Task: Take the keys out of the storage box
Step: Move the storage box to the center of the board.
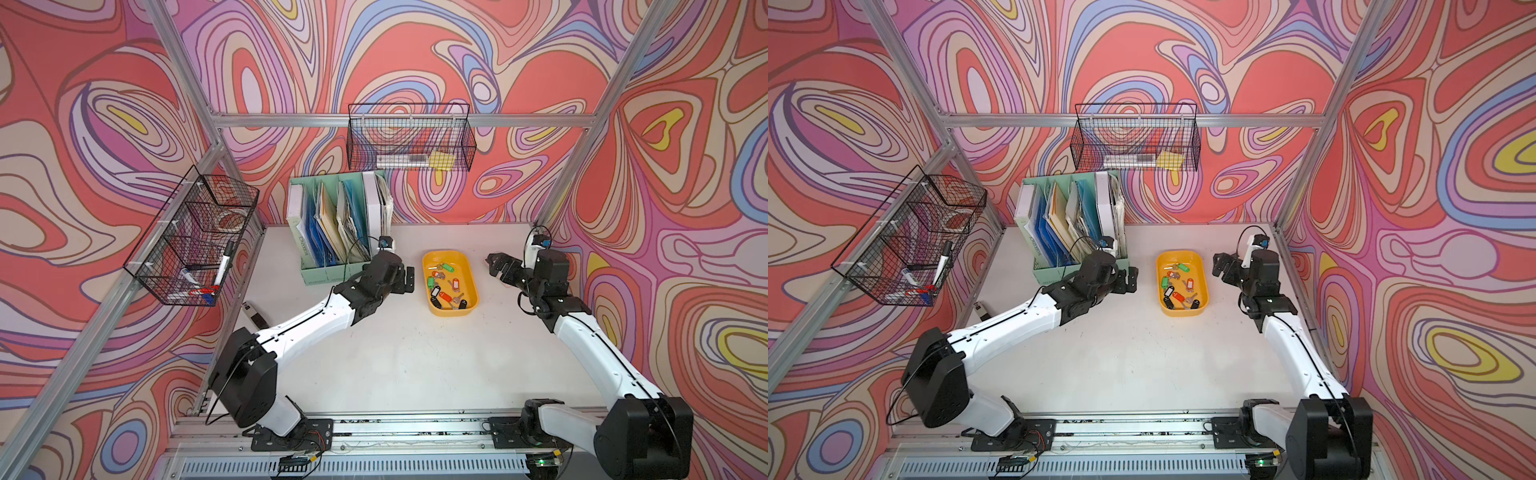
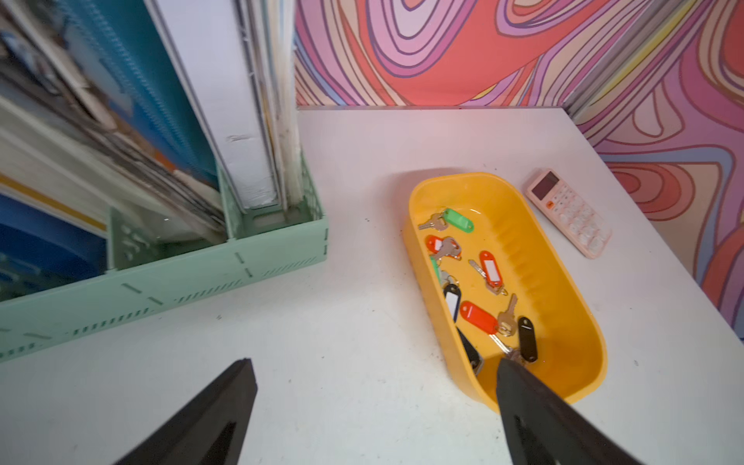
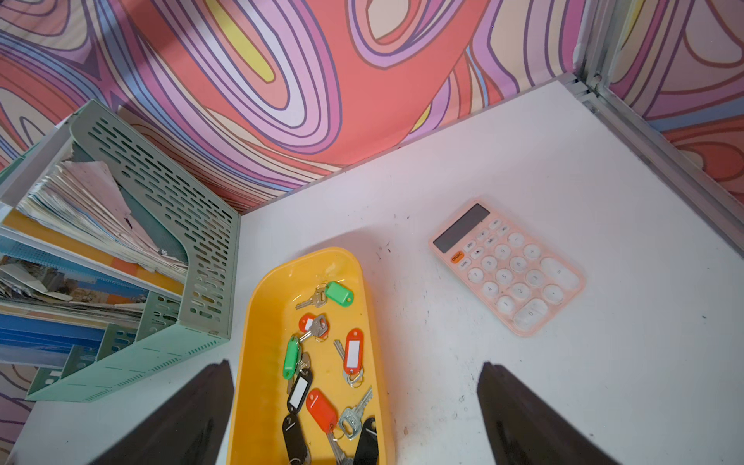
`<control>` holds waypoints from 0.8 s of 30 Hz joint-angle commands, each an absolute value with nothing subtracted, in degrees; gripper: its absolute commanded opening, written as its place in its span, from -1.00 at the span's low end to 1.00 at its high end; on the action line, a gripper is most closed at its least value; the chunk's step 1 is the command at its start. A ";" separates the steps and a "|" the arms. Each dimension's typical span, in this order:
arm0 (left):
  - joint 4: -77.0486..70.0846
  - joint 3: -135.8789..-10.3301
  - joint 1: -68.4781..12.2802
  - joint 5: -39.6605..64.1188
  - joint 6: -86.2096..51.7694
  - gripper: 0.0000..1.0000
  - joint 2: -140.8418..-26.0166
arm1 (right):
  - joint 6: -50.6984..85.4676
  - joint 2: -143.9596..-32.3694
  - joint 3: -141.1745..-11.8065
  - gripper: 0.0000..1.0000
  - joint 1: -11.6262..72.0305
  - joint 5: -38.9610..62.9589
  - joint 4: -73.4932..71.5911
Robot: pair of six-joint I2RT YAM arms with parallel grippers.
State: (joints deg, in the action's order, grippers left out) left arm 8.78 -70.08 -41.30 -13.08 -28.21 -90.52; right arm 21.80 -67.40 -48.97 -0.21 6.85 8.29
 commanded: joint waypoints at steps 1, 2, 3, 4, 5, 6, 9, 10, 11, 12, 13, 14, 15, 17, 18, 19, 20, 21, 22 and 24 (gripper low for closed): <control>14.70 -76.49 -41.55 -7.55 -32.04 0.96 -94.37 | 22.24 -68.09 -50.37 0.96 -0.31 5.98 10.55; 14.76 -78.26 -41.57 -6.94 -32.54 0.96 -95.88 | 22.32 -68.16 -50.36 0.97 -0.28 5.88 10.56; 16.48 -79.86 -41.66 -6.28 -33.01 0.96 -97.33 | 22.36 -68.25 -50.36 0.96 -0.35 5.81 10.62; 16.71 -81.08 -41.58 -5.61 -33.34 0.96 -98.69 | 22.46 -68.28 -50.43 0.97 -0.31 5.73 10.80; 17.64 -82.71 -41.64 -4.96 -33.72 0.96 -100.23 | 22.43 -68.38 -50.54 0.97 -0.31 5.69 11.02; 18.66 -84.64 -41.61 -4.37 -34.20 0.96 -101.90 | 22.57 -68.46 -50.69 0.97 -0.29 5.78 11.37; 21.93 -89.60 -41.59 -1.91 -34.97 0.96 -106.57 | 22.49 -68.54 -50.90 0.97 -0.29 5.60 12.24; 22.91 -90.78 -41.60 -1.43 -35.15 0.96 -107.73 | 22.44 -68.48 -50.89 0.96 -0.34 5.54 12.36; 24.26 -92.32 -41.66 -1.30 -35.33 0.96 -109.04 | 22.42 -68.47 -50.89 0.96 -0.31 5.44 12.40; 25.29 -93.55 -41.61 -1.25 -35.42 0.96 -110.27 | 22.44 -68.47 -50.80 0.96 -0.29 5.17 12.50; 26.05 -94.36 -41.59 -1.21 -35.46 0.96 -111.22 | 22.42 -68.47 -50.72 0.96 -0.33 5.02 12.53; 26.70 -95.46 -41.61 -1.14 -35.42 0.96 -112.24 | 22.45 -68.47 -50.71 0.96 -0.26 4.85 12.58; 27.26 -96.33 -41.63 -0.66 -35.43 0.94 -113.18 | 22.43 -68.54 -50.56 0.96 -0.35 4.81 12.53; 28.21 -98.02 -41.58 -0.03 -35.50 0.90 -114.83 | 22.44 -68.69 -50.37 0.96 -0.19 4.57 12.55; 28.59 -98.70 -41.64 0.58 -35.51 0.86 -115.82 | 22.34 -68.81 -50.36 0.96 -0.33 4.48 12.56; 28.99 -99.32 -41.66 0.83 -35.49 0.83 -116.63 | 22.32 -68.98 -50.36 0.96 -0.32 4.30 12.48; 29.30 -99.87 -41.70 1.05 -35.68 0.79 -117.46 | 22.13 -69.23 -50.44 0.96 -0.30 4.18 12.64; 29.41 -100.23 -41.64 1.10 -35.94 0.77 -118.29 | 22.06 -69.51 -50.60 0.96 -0.27 3.98 12.72; 29.21 -100.58 -41.56 1.38 -35.95 0.72 -118.98 | 21.98 -69.73 -50.75 0.96 -0.31 3.89 12.77; 29.13 -101.78 -41.64 1.81 -35.87 0.64 -120.62 | 21.80 -70.30 -50.95 0.96 -0.34 3.79 12.83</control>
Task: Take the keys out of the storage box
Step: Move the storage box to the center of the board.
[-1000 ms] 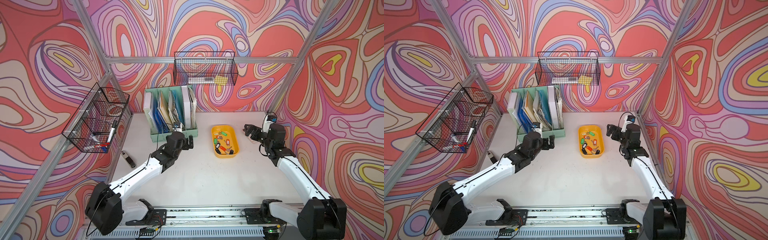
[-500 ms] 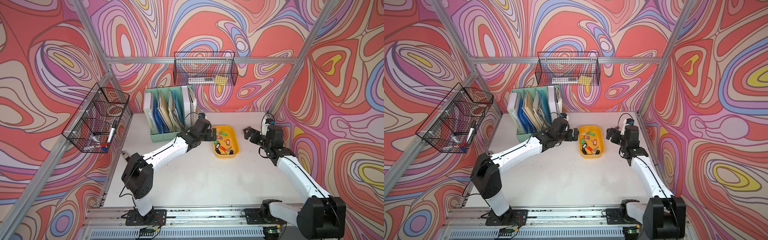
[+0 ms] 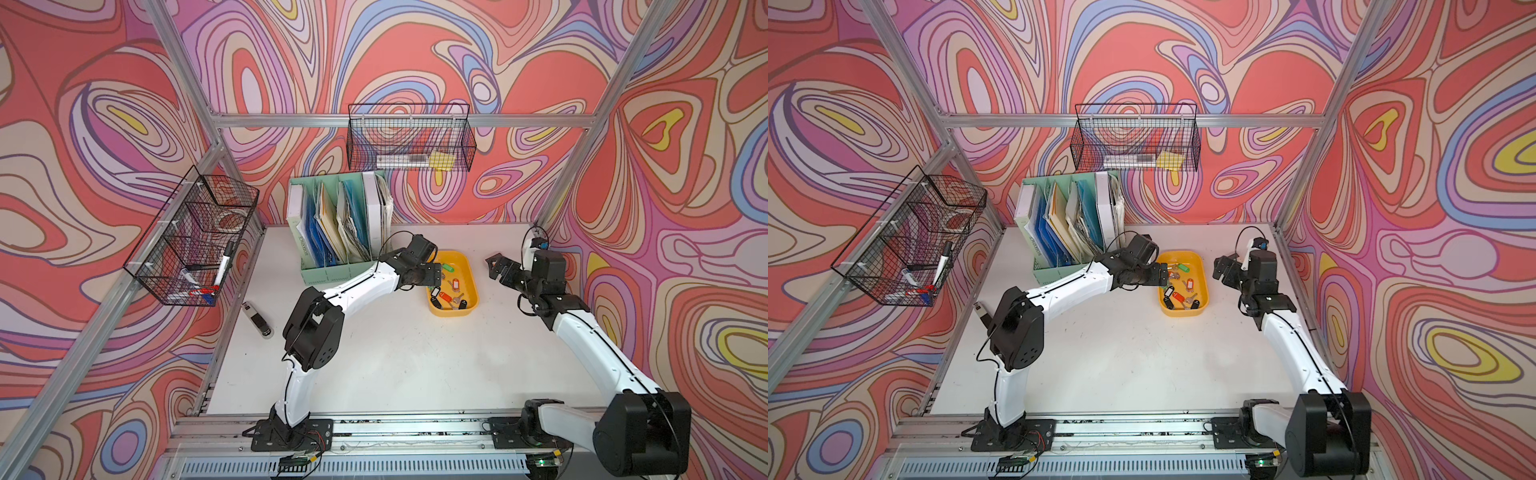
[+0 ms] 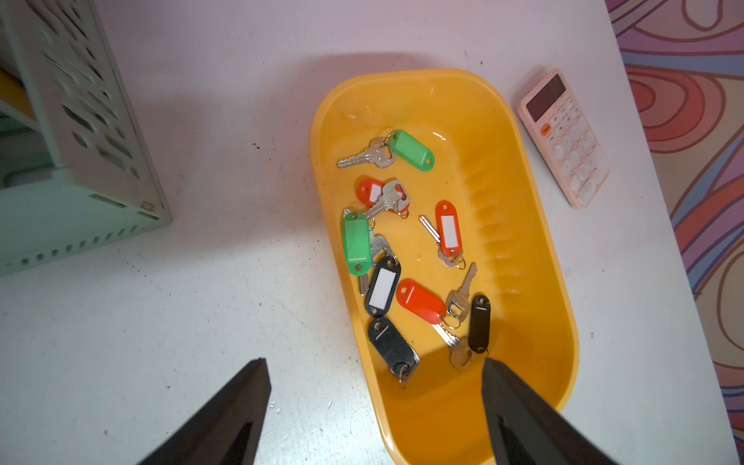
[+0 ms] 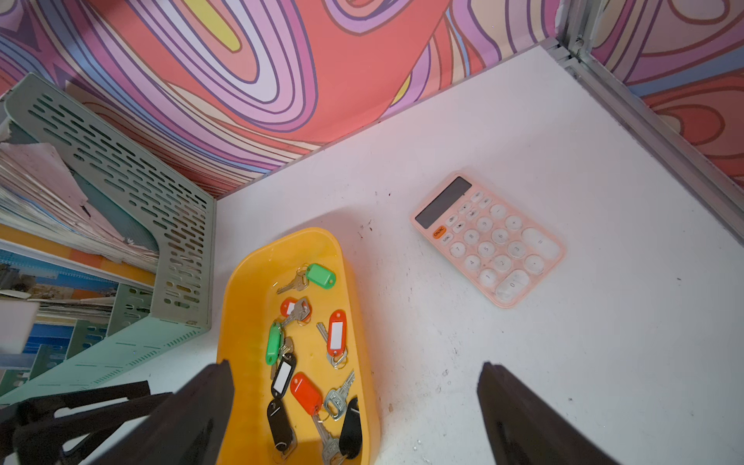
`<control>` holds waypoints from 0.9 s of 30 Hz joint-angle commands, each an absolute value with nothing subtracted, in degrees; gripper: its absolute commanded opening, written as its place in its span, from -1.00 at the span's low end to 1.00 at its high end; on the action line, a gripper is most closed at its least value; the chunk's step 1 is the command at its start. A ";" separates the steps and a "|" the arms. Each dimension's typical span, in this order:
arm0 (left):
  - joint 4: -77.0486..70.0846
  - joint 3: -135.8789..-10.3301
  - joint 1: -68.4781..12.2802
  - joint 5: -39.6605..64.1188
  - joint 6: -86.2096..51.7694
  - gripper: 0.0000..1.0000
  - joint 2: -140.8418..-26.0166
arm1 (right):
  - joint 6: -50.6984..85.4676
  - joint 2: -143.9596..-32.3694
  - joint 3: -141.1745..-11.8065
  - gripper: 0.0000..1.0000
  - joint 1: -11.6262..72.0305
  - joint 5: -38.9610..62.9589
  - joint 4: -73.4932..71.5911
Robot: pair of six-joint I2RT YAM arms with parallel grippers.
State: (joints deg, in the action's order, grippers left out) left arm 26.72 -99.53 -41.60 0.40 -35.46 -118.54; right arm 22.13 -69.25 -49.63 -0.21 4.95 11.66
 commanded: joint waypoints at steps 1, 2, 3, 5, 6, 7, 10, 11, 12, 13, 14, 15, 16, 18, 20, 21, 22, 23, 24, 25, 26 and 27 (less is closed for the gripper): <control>29.36 -102.63 -41.61 1.83 -35.73 0.59 -121.43 | 21.70 -70.60 -51.02 0.97 -0.27 3.85 12.91; 30.01 -103.85 -41.54 1.83 -35.68 0.56 -122.50 | 21.68 -70.83 -51.08 0.96 -0.29 3.78 13.07; 30.58 -104.94 -41.58 1.43 -35.60 0.53 -123.37 | 21.62 -70.95 -51.15 0.96 -0.33 3.61 13.28; 32.08 -107.11 -41.58 -0.11 -35.68 0.49 -125.24 | 21.62 -71.18 -51.15 0.96 -0.30 3.43 13.47; 32.40 -107.79 -41.57 -1.01 -35.53 0.44 -125.92 | 21.57 -71.19 -51.16 0.96 -0.35 3.43 13.58; 32.82 -108.59 -41.57 -1.96 -35.53 0.41 -126.69 | 21.53 -71.18 -51.07 0.96 -0.31 3.42 13.56; 34.26 -110.81 -41.57 -3.43 -35.11 0.32 -128.80 | 21.19 -71.26 -51.06 0.97 -0.33 3.15 13.63; 34.66 -111.68 -41.57 -3.68 -34.96 0.27 -129.54 | 21.04 -71.28 -51.06 0.96 -0.28 3.03 13.63; 34.97 -112.34 -41.57 -3.78 -34.66 0.24 -130.08 | 20.97 -71.27 -51.06 0.97 -0.32 3.04 13.62; 35.36 -112.98 -41.51 -3.86 -34.54 0.20 -130.70 | 20.92 -71.31 -51.06 0.96 -0.35 3.07 13.63; 35.56 -113.49 -41.49 -3.95 -34.44 0.14 -131.16 | 20.85 -71.42 -51.15 0.96 -0.27 3.06 13.73; 35.38 -113.68 -41.48 -3.90 -34.29 0.10 -131.47 | 20.74 -71.52 -51.15 0.96 -0.28 3.04 13.71; 35.25 -113.88 -41.48 -3.76 -34.24 0.05 -131.81 | 20.61 -71.63 -51.27 0.96 -0.27 3.05 13.81; 35.00 -114.11 -41.40 -3.53 -34.20 -0.06 -132.25 | 20.52 -71.94 -51.29 0.97 -0.30 2.98 13.89; 35.48 -114.75 -41.36 -3.73 -33.78 -0.20 -132.75 | 20.51 -72.14 -51.41 0.96 -0.31 2.99 13.92; 35.82 -115.08 -41.31 -3.84 -33.68 -0.24 -132.96 | 20.56 -72.20 -51.49 0.96 -0.34 2.99 13.89; 36.11 -115.39 -41.31 -3.95 -33.51 -0.30 -133.21 | 20.55 -72.24 -51.50 0.96 -0.30 3.07 13.89; 36.09 -115.49 -41.31 -3.85 -33.42 -0.36 -133.26 | 20.57 -72.38 -51.59 0.96 -0.33 3.05 13.89; 36.12 -115.49 -41.31 -3.84 -33.41 -0.41 -133.33 | 20.64 -72.40 -51.75 0.96 -0.31 3.13 13.90; 36.12 -115.51 -41.31 -3.87 -33.41 -0.47 -133.33 | 20.60 -72.50 -51.68 0.96 -0.31 3.14 13.89; 36.09 -115.52 -41.31 -3.87 -33.41 -0.51 -133.33 | 20.59 -72.55 -51.76 0.96 -0.33 3.15 13.93; 36.15 -115.49 -41.31 -3.87 -33.33 -0.55 -133.33 | 20.70 -72.60 -51.77 0.96 -0.29 3.16 13.93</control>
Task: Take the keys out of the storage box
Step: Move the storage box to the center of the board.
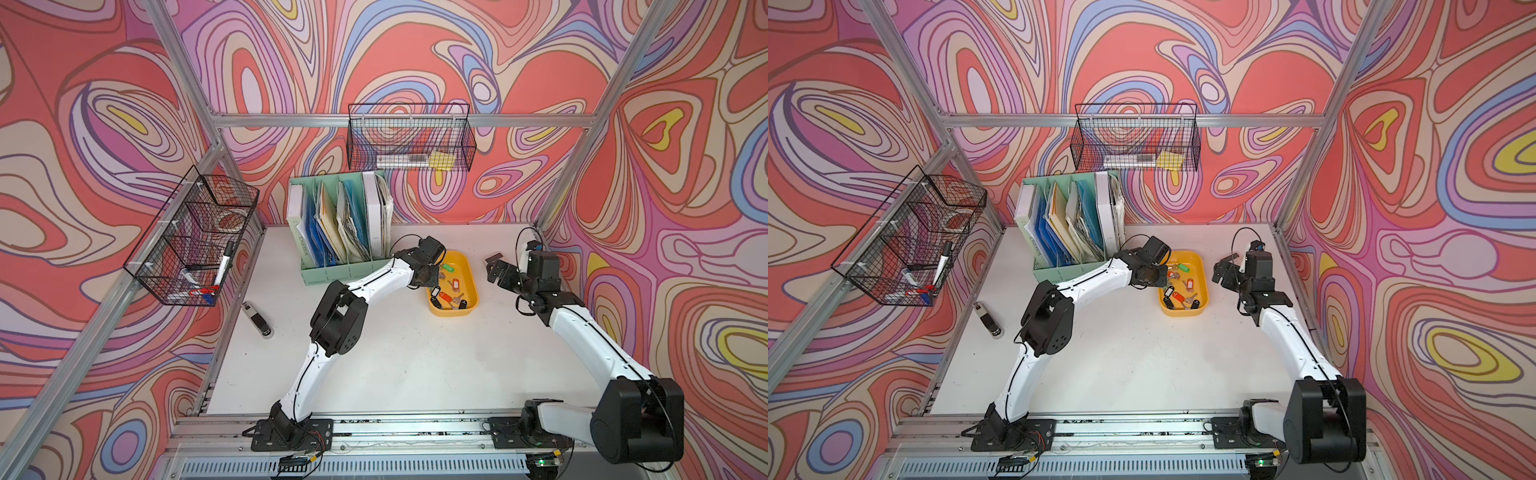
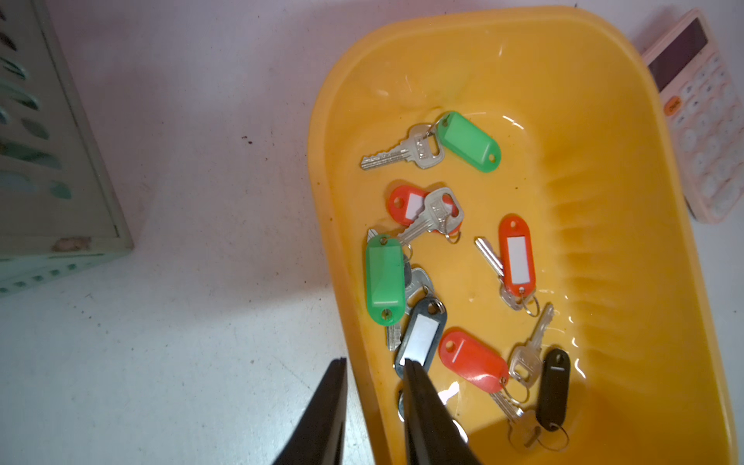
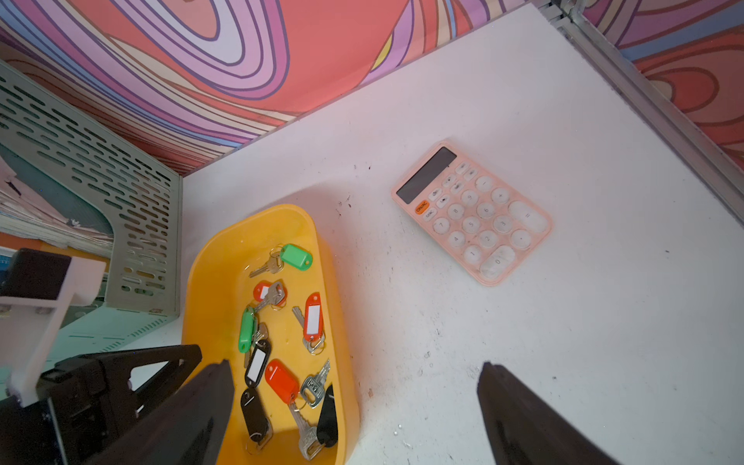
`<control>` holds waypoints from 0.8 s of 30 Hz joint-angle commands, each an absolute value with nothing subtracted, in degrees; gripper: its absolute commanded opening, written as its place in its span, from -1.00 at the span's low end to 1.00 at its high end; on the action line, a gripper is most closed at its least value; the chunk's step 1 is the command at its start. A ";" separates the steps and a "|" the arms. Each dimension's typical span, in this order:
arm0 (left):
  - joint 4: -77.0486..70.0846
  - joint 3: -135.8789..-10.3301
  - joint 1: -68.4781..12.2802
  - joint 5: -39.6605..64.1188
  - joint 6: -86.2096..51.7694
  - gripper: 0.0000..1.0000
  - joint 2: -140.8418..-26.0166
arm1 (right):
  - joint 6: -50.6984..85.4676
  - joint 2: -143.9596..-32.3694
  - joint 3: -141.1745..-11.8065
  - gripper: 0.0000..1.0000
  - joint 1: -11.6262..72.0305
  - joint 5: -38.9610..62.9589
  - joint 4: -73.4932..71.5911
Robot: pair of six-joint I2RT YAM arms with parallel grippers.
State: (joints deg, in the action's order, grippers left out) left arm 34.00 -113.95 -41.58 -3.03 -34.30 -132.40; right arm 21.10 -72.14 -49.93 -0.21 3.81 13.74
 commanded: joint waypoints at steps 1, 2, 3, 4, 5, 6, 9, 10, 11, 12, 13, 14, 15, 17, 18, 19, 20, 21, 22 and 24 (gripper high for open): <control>36.21 -115.49 -41.31 -3.94 -33.27 -0.60 -133.25 | 20.72 -72.51 -51.69 0.96 -0.32 3.11 13.90; 36.28 -115.49 -41.31 -3.93 -33.22 -0.64 -133.17 | 20.80 -72.50 -51.69 0.96 -0.34 3.12 13.95; 36.34 -115.41 -41.31 -3.95 -33.22 -0.65 -133.07 | 20.83 -72.46 -51.72 0.96 -0.31 3.12 13.97; 36.58 -115.41 -41.31 -4.12 -33.20 -0.68 -132.93 | 20.87 -72.50 -51.74 0.96 -0.23 3.22 13.97; 36.67 -115.32 -41.31 -4.45 -33.22 -0.69 -132.73 | 20.92 -72.44 -51.73 0.96 -0.35 3.25 14.02; 36.74 -115.12 -41.31 -4.76 -33.23 -0.70 -132.51 | 20.84 -72.43 -51.69 0.96 -0.28 3.24 13.98; 36.24 -113.69 -41.31 -5.59 -33.22 -0.75 -131.30 | 20.84 -72.50 -51.77 0.96 -0.36 3.16 14.06; 35.96 -113.08 -41.31 -5.92 -33.24 -0.77 -130.77 | 20.85 -72.50 -51.77 0.96 -0.33 3.16 14.06; 35.74 -112.55 -41.32 -6.13 -33.32 -0.78 -130.30 | 20.82 -72.51 -51.77 0.96 -0.35 3.15 14.06; 35.56 -111.95 -41.29 -6.29 -33.31 -0.78 -129.74 | 20.80 -72.48 -51.77 0.96 -0.34 3.10 14.06; 35.44 -111.28 -41.22 -6.46 -33.31 -0.79 -129.20 | 20.83 -72.47 -51.79 0.96 -0.29 3.14 14.06; 35.27 -110.67 -41.22 -6.50 -33.35 -0.80 -128.68 | 20.85 -72.55 -51.85 0.96 -0.32 3.16 14.06; 35.18 -109.88 -41.16 -6.50 -33.31 -0.81 -127.99 | 20.85 -72.60 -51.86 0.96 -0.33 3.21 14.14; 34.53 -107.75 -40.89 -6.18 -33.48 -0.84 -126.49 | 20.78 -72.62 -51.86 0.97 -0.26 3.21 14.15; 34.08 -106.31 -40.71 -6.07 -33.78 -0.88 -125.47 | 20.83 -72.70 -51.86 0.96 -0.31 3.12 14.15; 33.65 -104.77 -40.54 -6.03 -34.10 -0.90 -124.31 | 20.71 -72.70 -51.89 0.96 -0.32 3.09 14.15; 33.13 -103.13 -40.39 -5.95 -34.34 -0.92 -123.22 | 20.70 -72.70 -51.94 0.97 -0.30 3.10 14.15; 32.44 -101.11 -40.26 -5.96 -34.62 -0.92 -121.76 | 20.74 -72.73 -51.94 0.97 -0.29 3.12 14.15; 31.62 -98.97 -40.08 -5.98 -34.71 -0.93 -120.28 | 20.64 -72.76 -51.94 0.97 -0.40 3.06 14.15; 30.51 -94.80 -39.91 -6.21 -34.94 -0.96 -117.52 | 20.57 -72.89 -51.94 0.96 -0.29 3.13 14.07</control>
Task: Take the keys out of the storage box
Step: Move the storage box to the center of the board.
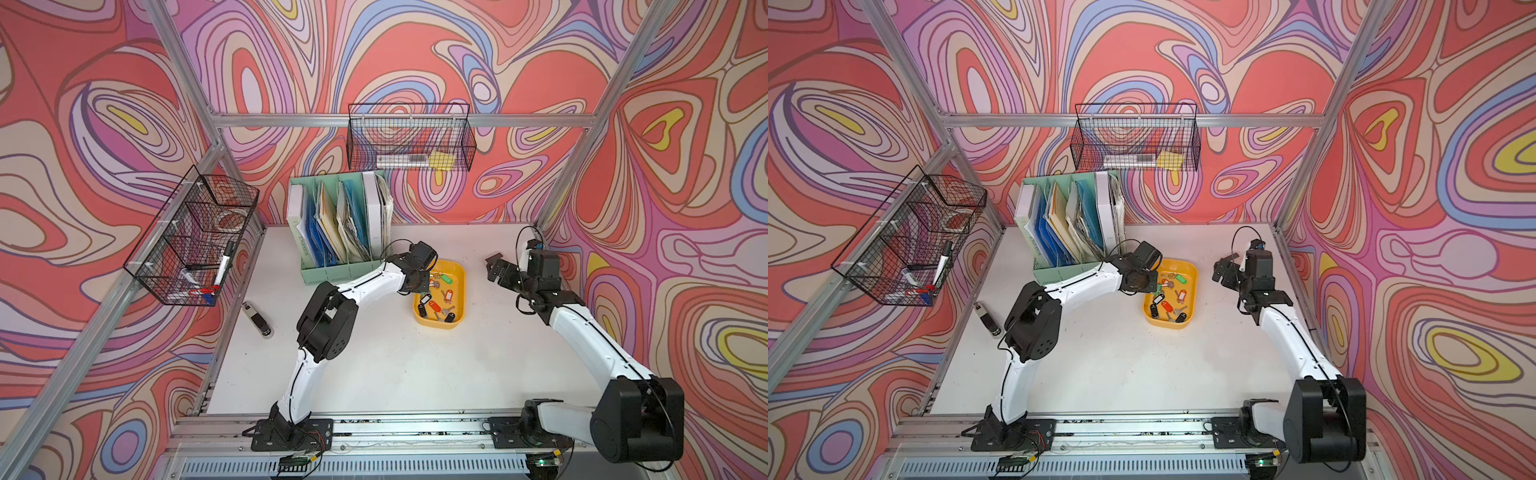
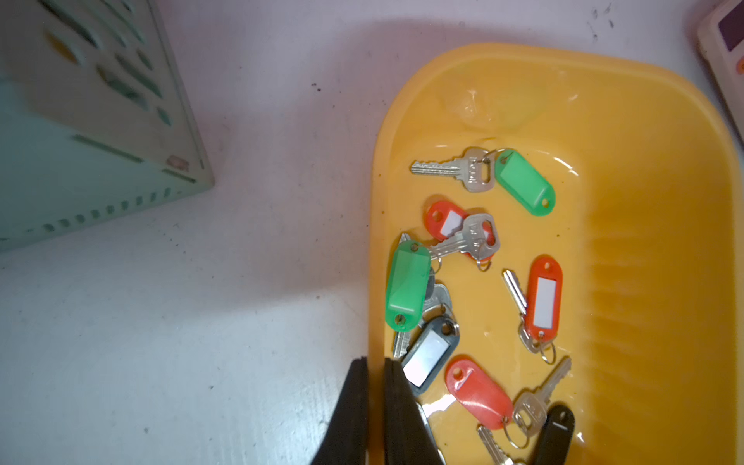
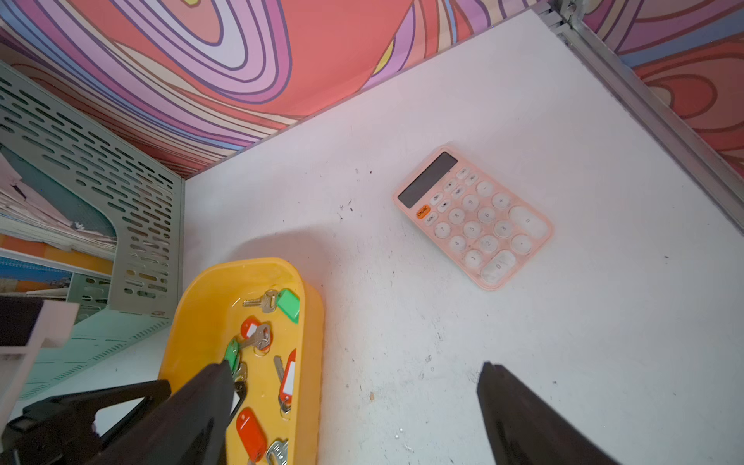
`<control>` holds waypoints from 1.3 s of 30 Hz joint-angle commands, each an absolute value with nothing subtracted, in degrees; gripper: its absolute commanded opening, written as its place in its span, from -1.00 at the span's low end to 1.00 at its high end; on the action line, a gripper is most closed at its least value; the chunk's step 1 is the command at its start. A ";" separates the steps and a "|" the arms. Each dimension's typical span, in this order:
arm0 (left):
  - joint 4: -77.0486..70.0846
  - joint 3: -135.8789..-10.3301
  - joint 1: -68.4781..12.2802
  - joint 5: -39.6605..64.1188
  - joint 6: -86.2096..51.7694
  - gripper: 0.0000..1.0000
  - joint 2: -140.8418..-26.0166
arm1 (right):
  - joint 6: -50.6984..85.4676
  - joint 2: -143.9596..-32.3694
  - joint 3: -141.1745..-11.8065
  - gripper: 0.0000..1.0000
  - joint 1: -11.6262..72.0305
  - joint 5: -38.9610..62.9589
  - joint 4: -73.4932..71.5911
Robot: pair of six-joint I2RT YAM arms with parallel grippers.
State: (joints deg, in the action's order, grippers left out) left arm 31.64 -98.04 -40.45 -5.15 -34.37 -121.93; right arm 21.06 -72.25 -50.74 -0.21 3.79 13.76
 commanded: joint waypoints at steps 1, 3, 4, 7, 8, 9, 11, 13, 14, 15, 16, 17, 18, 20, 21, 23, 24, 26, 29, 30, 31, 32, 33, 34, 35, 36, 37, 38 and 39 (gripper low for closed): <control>30.14 -92.56 -39.69 -6.58 -35.05 -0.96 -115.89 | 20.52 -73.07 -52.02 0.97 -0.34 3.30 14.06; 29.45 -88.47 -39.47 -7.27 -35.07 -0.97 -112.94 | 20.32 -73.32 -52.03 0.97 -0.34 3.70 13.91; 29.07 -86.19 -39.40 -7.68 -35.07 -0.97 -111.24 | 20.31 -73.32 -52.12 0.96 -0.26 3.77 13.76; 28.24 -79.98 -39.07 -8.85 -34.98 -0.97 -106.61 | 20.22 -73.71 -52.29 0.96 -0.36 4.44 13.40; 28.02 -78.13 -38.94 -9.20 -34.98 -0.97 -105.28 | 20.21 -73.89 -52.44 0.96 -0.28 4.64 13.36; 27.67 -75.92 -38.72 -9.51 -35.06 -0.98 -103.68 | 20.13 -74.00 -52.55 0.96 -0.27 4.91 13.32; 27.10 -71.98 -38.18 -9.76 -35.17 -0.98 -101.05 | 20.04 -74.26 -52.76 0.96 -0.27 5.44 12.97; 26.98 -68.31 -37.35 -9.72 -35.55 -0.99 -98.47 | 19.90 -74.49 -52.82 0.97 -0.29 5.82 12.67; 26.81 -66.81 -37.02 -9.67 -35.60 -1.00 -97.39 | 19.84 -74.61 -52.83 0.96 -0.34 6.02 12.59; 26.81 -65.01 -36.63 -9.68 -35.60 -1.00 -96.13 | 19.78 -74.68 -52.85 0.96 -0.27 6.19 12.58; 26.53 -63.36 -36.20 -9.76 -35.46 -1.00 -94.82 | 19.61 -74.77 -52.82 0.96 -0.31 6.29 12.34; 26.33 -61.81 -35.84 -9.84 -35.34 -1.00 -93.70 | 19.44 -74.92 -52.82 0.96 -0.31 6.44 12.33; 26.27 -60.39 -35.42 -10.10 -35.20 -1.00 -92.39 | 19.34 -75.04 -52.82 0.96 -0.33 6.65 12.31; 26.28 -57.75 -34.43 -10.49 -34.32 -1.00 -90.11 | 19.16 -75.14 -52.58 0.97 -0.30 7.10 12.06; 26.57 -56.57 -33.95 -10.84 -33.63 -1.00 -88.99 | 19.11 -75.06 -52.41 0.97 -0.30 7.44 11.81; 27.19 -54.76 -32.80 -10.90 -32.04 -1.00 -87.09 | 19.07 -74.89 -52.05 0.96 -0.30 7.74 11.21; 27.73 -53.97 -32.11 -11.15 -31.27 -1.00 -86.25 | 19.07 -74.88 -52.03 0.97 -0.28 7.90 11.16; 28.84 -53.04 -30.94 -11.96 -29.91 -1.00 -84.94 | 18.90 -74.75 -52.12 0.96 -0.29 8.11 11.19; 29.61 -52.13 -29.30 -12.57 -27.73 -1.00 -83.94 | 18.74 -74.71 -52.11 0.96 -0.31 8.34 11.09; 30.07 -52.15 -28.78 -12.81 -27.03 -0.98 -83.93 | 18.67 -74.71 -52.12 0.97 -0.34 8.30 11.10; 30.53 -52.21 -28.26 -13.04 -26.37 -0.97 -84.18 | 18.72 -74.62 -52.12 0.96 -0.30 8.36 11.10; 31.14 -52.56 -27.83 -13.37 -26.10 -0.96 -84.52 | 18.72 -74.62 -52.12 0.96 -0.34 8.39 11.12; 32.09 -52.99 -27.26 -13.84 -25.97 -0.95 -85.08 | 18.72 -74.51 -52.12 0.96 -0.28 8.47 11.15; 32.62 -53.36 -27.02 -14.19 -25.90 -0.95 -85.44 | 18.73 -74.45 -52.12 0.96 -0.35 8.51 11.16; 32.78 -53.57 -26.76 -14.72 -25.77 -0.93 -85.73 | 18.72 -74.27 -51.99 0.96 -0.35 8.59 11.16; 32.82 -53.76 -26.64 -15.10 -25.78 -0.90 -85.91 | 18.79 -74.19 -51.94 0.97 -0.29 8.65 11.22; 32.78 -54.04 -26.58 -15.29 -25.74 -0.86 -86.02 | 18.80 -74.09 -51.86 0.96 -0.31 8.73 11.21; 32.75 -54.35 -26.59 -15.38 -25.65 -0.79 -86.13 | 18.78 -74.09 -51.94 0.96 -0.31 8.88 11.33; 32.80 -54.83 -26.55 -15.36 -25.49 -0.72 -86.23 | 18.88 -73.98 -52.09 0.97 -0.36 9.13 11.52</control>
State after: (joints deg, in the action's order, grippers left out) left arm 29.54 -52.95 -26.94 -13.15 -27.07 -85.36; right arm 19.16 -74.59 -51.55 -0.21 8.34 12.05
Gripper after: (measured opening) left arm 0.120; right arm 0.982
